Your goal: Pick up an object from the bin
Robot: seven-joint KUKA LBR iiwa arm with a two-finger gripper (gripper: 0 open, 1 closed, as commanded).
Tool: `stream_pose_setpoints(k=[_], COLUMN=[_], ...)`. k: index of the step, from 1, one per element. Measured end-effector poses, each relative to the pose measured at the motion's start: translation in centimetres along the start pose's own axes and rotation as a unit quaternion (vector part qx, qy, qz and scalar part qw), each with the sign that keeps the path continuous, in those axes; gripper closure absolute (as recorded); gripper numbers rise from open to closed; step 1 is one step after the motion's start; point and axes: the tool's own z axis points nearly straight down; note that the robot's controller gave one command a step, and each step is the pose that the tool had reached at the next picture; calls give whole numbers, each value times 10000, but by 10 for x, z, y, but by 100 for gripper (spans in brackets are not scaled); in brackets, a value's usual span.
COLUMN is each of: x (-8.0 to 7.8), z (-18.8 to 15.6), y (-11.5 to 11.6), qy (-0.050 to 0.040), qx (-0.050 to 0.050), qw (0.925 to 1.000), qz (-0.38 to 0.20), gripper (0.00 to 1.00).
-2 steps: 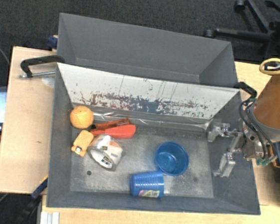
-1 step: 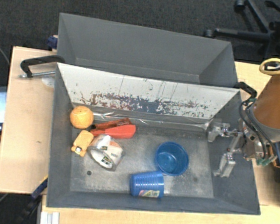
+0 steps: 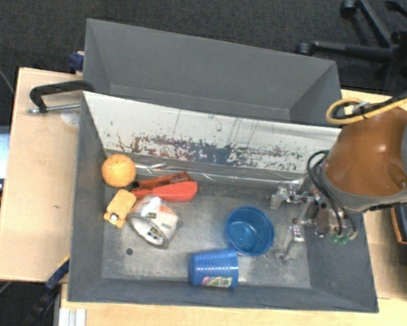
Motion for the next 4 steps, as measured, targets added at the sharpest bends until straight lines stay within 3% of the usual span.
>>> stream_pose_setpoints(k=[1, 2, 4], x=[9, -21, -16], z=[54, 67, 71], y=[35, 61, 72], qy=[16, -28, -35], qx=[-22, -6, -5], qw=[10000, 10000, 9999], qz=[-50, -44, 129], gripper=[0, 100, 100])
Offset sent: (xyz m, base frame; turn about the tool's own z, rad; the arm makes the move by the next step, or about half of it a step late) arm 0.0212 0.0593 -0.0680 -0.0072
